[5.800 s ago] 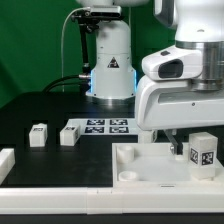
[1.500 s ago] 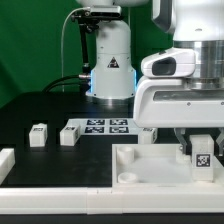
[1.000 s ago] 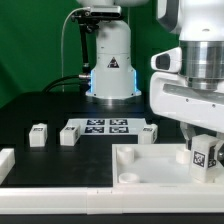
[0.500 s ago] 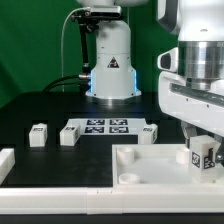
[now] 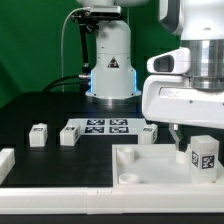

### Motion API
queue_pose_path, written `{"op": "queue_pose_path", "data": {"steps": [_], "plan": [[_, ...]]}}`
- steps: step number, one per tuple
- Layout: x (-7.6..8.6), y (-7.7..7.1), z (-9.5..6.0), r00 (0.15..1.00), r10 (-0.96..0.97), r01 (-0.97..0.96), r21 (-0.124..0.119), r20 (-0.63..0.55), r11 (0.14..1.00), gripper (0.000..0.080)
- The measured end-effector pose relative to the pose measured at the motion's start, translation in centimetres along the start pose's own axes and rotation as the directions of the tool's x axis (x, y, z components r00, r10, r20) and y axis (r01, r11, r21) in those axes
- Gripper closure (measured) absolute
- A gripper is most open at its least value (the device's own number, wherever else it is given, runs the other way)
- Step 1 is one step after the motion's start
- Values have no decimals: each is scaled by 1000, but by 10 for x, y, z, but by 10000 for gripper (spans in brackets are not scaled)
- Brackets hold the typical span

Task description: Assemble one leg

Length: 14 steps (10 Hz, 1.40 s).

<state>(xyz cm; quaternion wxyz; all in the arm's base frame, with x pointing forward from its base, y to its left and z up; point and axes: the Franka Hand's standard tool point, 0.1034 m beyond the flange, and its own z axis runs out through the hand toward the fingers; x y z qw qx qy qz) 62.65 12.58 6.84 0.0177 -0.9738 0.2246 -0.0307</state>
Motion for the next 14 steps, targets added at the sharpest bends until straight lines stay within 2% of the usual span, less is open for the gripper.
{"op": "queue_pose_path", "data": {"steps": [2,4,5,6,7,8,9,10,12,14], "plan": [[1,2,0,956,-292,292,-3,-1,956,151],[3,5,0,832,-554,554,-11,0,832,151],[4,5,0,790,-614,613,-12,1,790,151],[4,6,0,782,-623,623,-12,2,782,201],[4,6,0,786,-618,618,-12,2,786,201],[4,6,0,786,-618,618,-12,2,786,383],[4,6,0,786,-618,618,-12,2,786,383],[4,6,0,786,-618,618,-12,2,786,509],[4,6,0,794,-608,608,-12,2,794,509],[5,5,1,871,-490,490,-13,-30,872,509]]}}
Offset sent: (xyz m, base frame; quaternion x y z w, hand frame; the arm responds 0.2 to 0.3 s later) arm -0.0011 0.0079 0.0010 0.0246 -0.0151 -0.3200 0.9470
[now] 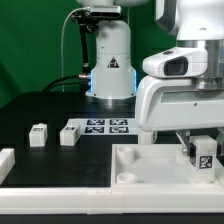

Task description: Assemble one leg

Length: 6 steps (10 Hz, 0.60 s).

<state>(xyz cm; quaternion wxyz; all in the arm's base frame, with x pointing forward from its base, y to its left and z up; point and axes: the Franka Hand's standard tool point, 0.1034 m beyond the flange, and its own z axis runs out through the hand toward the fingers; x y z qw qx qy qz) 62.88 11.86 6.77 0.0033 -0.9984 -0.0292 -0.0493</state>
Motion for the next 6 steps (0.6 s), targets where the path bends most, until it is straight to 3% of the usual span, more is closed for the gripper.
{"op": "queue_pose_path", "data": {"steps": [3,4,6], "plan": [[-1,0,0,903,430,-430,-8,-9,903,509],[-2,5,0,828,560,-560,-23,-11,828,509],[-6,16,-2,692,720,-721,-85,-47,688,489]]}}
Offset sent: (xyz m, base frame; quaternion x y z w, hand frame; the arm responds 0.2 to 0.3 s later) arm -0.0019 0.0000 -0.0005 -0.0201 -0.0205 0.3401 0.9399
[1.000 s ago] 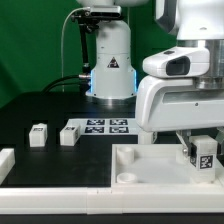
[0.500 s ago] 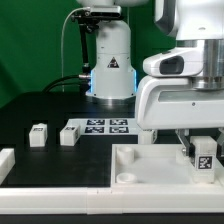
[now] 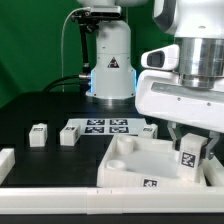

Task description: Assemble one leg

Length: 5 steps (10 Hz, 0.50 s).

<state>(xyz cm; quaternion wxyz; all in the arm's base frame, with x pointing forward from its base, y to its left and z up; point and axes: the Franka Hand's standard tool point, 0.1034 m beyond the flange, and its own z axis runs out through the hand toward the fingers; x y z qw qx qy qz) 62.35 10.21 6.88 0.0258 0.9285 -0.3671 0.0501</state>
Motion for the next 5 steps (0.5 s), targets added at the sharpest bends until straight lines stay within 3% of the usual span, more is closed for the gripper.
{"op": "queue_pose_path", "data": {"steps": [1,5], "plan": [[2,7,0,997,77,-77,-29,-8,997,489],[9,21,1,981,189,-190,-58,-33,980,481]]}}
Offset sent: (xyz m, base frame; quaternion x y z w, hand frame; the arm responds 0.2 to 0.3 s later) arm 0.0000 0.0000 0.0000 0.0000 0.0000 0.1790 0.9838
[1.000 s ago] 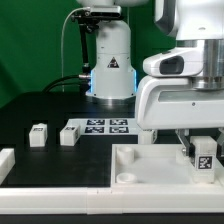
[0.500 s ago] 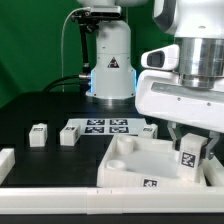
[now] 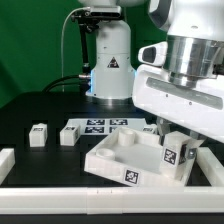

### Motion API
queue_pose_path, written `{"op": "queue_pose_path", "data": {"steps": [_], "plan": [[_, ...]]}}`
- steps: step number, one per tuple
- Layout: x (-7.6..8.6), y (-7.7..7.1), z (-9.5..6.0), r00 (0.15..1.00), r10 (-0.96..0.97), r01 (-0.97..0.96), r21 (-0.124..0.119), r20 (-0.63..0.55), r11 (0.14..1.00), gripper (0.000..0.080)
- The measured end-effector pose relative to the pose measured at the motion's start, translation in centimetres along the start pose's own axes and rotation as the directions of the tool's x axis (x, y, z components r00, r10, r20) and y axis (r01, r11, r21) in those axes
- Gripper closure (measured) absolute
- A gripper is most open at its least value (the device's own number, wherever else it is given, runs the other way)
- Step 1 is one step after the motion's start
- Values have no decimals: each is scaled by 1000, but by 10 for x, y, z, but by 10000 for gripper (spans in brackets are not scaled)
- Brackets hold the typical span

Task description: Assemble one leg

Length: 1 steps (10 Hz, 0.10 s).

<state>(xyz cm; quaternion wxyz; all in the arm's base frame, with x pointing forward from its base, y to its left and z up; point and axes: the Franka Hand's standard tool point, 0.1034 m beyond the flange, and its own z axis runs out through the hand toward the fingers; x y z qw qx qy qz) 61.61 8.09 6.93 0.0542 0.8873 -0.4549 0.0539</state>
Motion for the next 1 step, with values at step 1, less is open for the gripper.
{"op": "queue_pose_path", "data": {"steps": [1], "plan": [[0,0,0,1000,0,0,0,0,1000,374]]}}
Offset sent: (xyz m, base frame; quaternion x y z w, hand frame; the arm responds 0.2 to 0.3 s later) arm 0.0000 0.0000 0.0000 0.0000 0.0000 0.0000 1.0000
